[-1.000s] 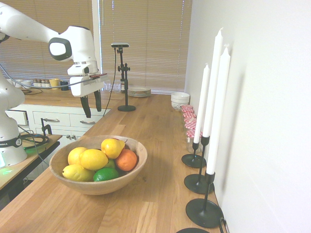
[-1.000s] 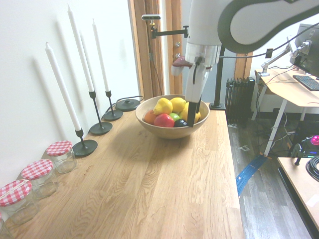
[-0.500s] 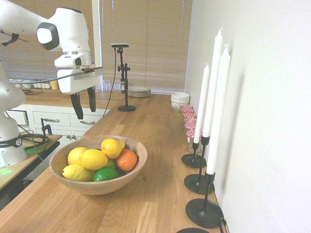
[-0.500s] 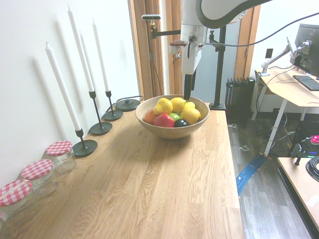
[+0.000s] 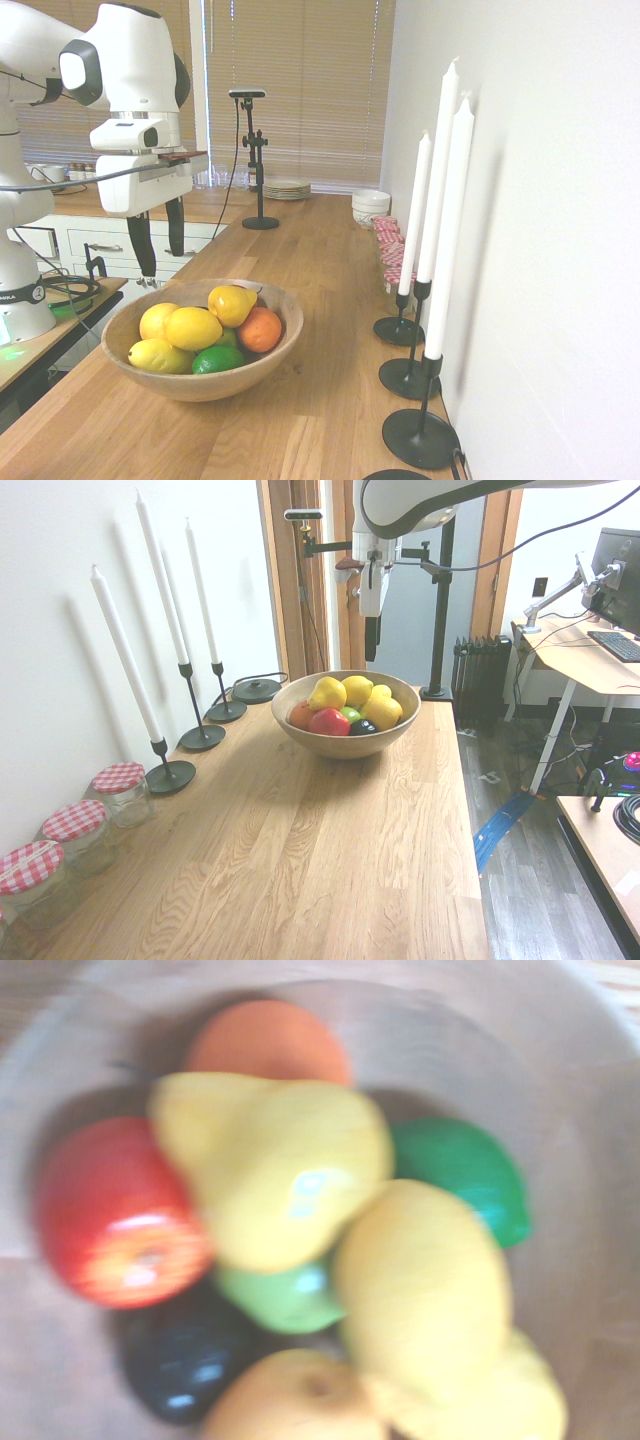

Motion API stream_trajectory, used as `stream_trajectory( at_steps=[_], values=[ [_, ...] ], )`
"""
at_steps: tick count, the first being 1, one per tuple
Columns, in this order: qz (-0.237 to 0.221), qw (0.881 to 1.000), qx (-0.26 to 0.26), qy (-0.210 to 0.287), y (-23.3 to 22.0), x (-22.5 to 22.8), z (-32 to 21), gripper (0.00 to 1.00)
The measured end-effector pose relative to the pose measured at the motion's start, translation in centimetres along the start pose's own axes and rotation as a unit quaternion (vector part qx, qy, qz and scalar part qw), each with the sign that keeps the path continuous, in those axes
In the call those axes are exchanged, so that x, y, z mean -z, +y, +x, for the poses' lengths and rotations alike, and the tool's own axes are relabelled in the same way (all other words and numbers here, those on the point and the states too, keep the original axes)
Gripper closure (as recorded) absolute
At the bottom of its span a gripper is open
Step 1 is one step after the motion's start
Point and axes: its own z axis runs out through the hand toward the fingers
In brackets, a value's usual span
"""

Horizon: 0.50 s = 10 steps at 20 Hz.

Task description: Take yellow lemon out of the basket

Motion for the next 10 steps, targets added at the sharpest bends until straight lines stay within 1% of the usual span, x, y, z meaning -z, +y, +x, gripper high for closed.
stream_trajectory(
  at_steps=[5,10],
  values=[
    [-0.003,1.000,-0.001,-0.013,1.3,-2.9,2.5,0.00],
    [-0.012,0.999,0.006,-0.030,0.4,-6.6,3.4,0.00]
  ],
)
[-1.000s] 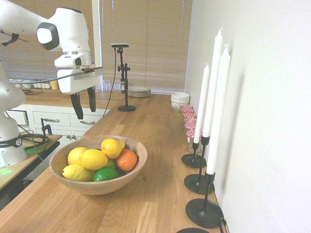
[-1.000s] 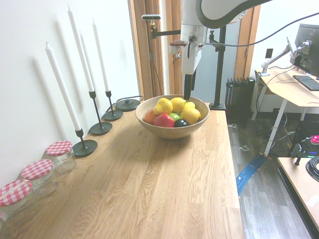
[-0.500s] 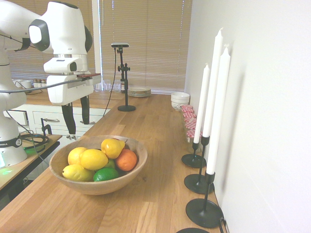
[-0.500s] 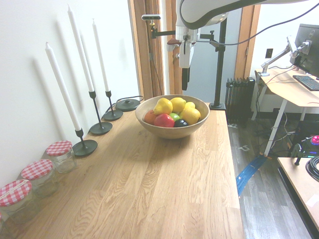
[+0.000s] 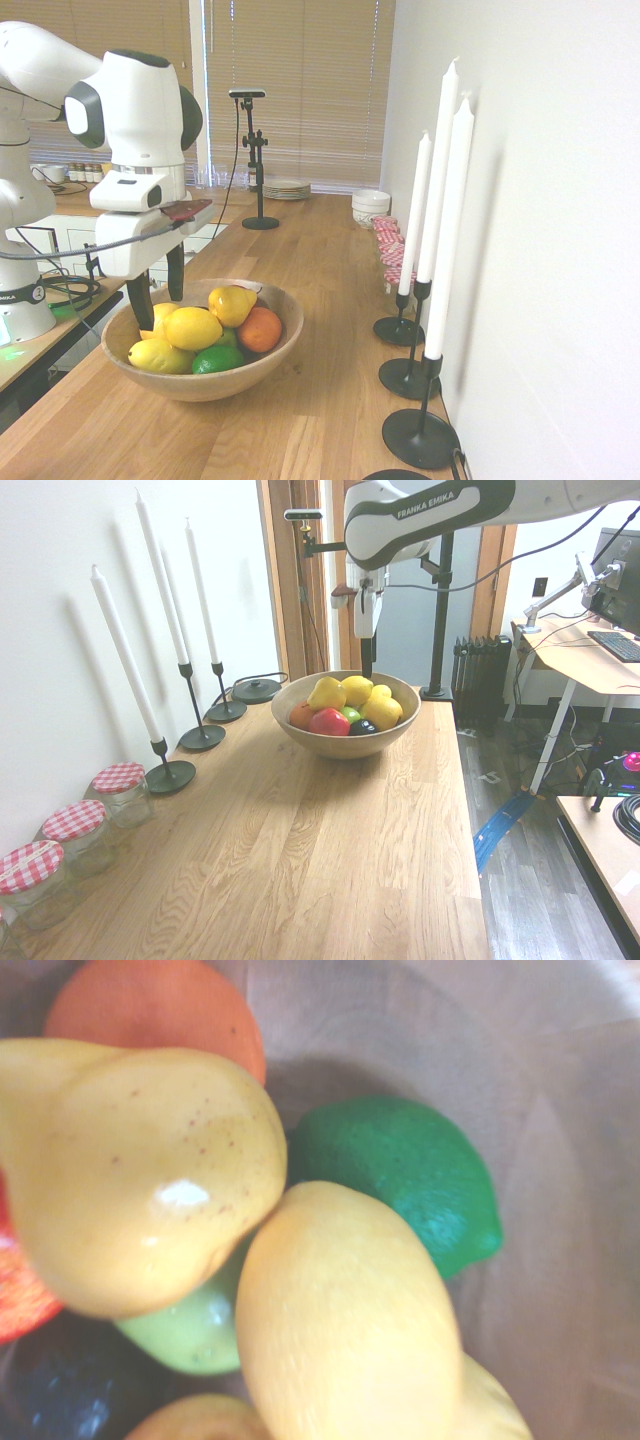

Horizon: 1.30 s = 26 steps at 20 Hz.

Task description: Take yellow lemon out of the basket

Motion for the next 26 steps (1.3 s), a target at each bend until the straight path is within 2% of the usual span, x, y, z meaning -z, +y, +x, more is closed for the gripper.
stream_trajectory(
  at_steps=[8,14,15,26],
  values=[
    [-0.001,1.000,0.012,-0.014,-2.4,-3.6,0.6,0.00],
    [0.000,1.000,0.027,-0.009,-4.6,-3.9,1.1,0.00],
    [0.000,1.000,0.030,-0.008,-5.0,-3.9,1.1,1.00],
    [0.004,1.000,0.023,-0.007,-5.1,-4.1,1.8,1.00]
  ],
)
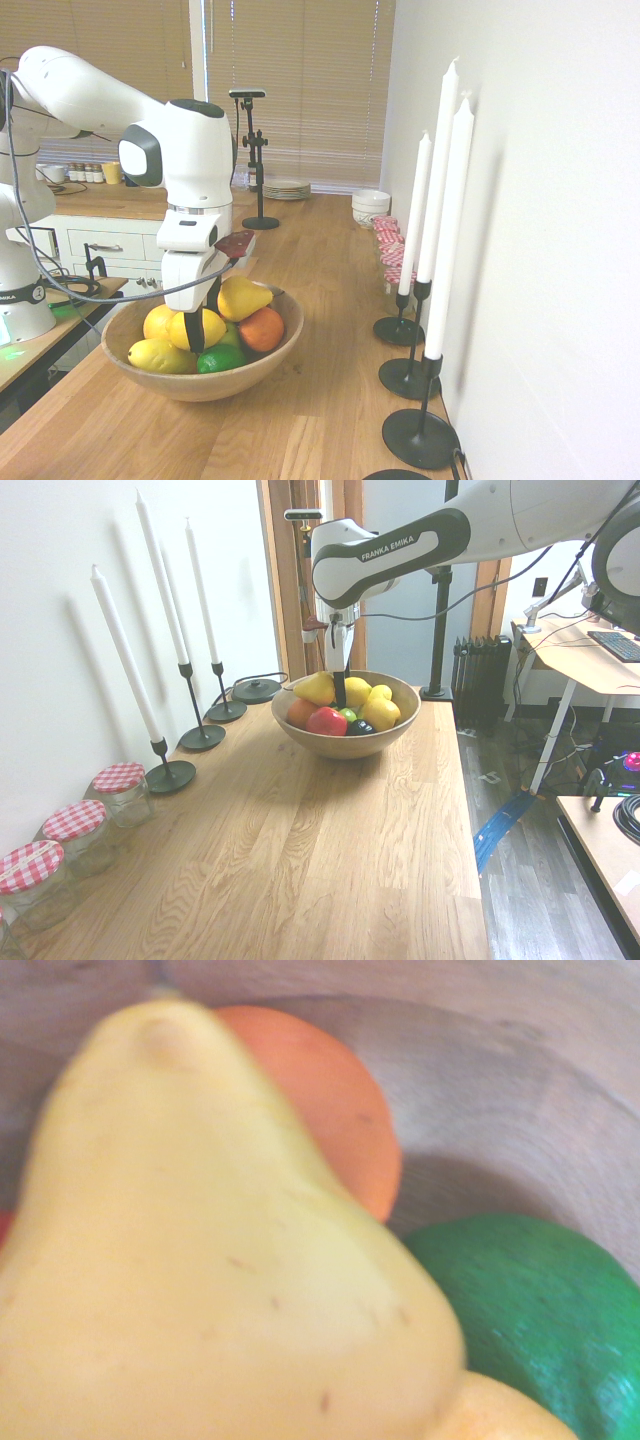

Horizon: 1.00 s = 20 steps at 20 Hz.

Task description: Take yellow lemon out of the basket

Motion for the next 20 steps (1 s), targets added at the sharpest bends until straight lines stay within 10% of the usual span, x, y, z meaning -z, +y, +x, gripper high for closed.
stream_trajectory(
  at_steps=[13,20],
  values=[
    [0.001,1.000,-0.017,0.000,1.7,0.2,0.4,1.00],
    [0.019,0.999,-0.015,0.038,-1.9,10.7,-4.0,1.00]
  ],
)
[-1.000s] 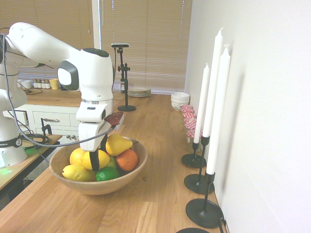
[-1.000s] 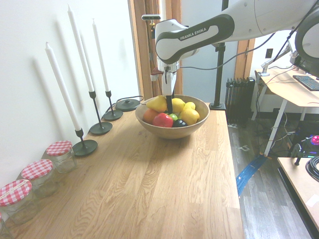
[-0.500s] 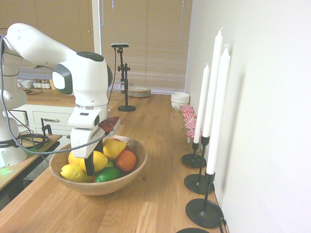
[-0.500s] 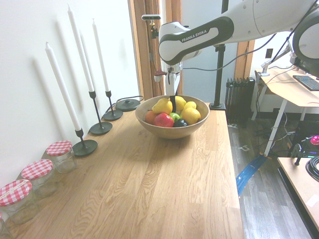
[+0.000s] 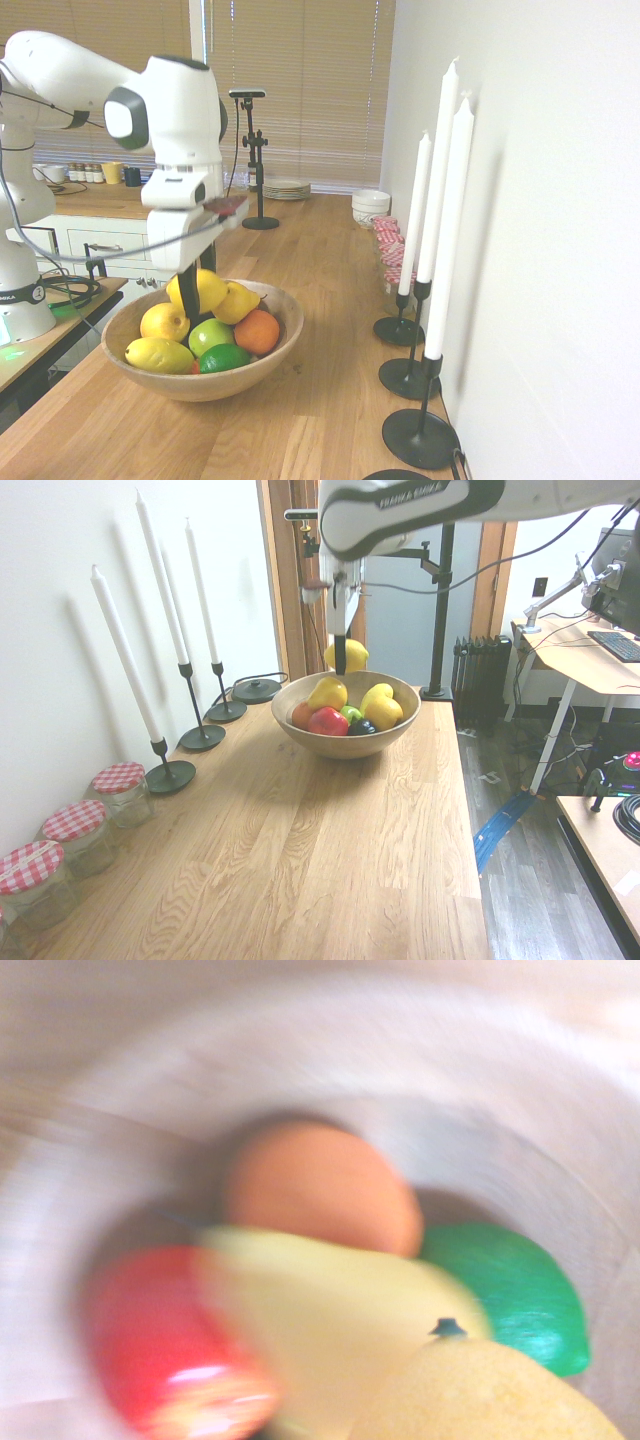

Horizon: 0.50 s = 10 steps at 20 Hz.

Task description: Take yellow lemon out of the basket

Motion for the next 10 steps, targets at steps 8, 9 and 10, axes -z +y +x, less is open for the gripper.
stream_trajectory(
  at_steps=[8,9,10],
  values=[
    [0.017,0.999,0.028,0.026,-13.8,7.2,-9.9,1.00],
    [0.017,0.999,0.033,0.026,-16.1,7.2,-11.6,1.00],
    [0.016,0.999,0.038,0.025,-18.3,7.0,-13.3,1.00]
  ],
)
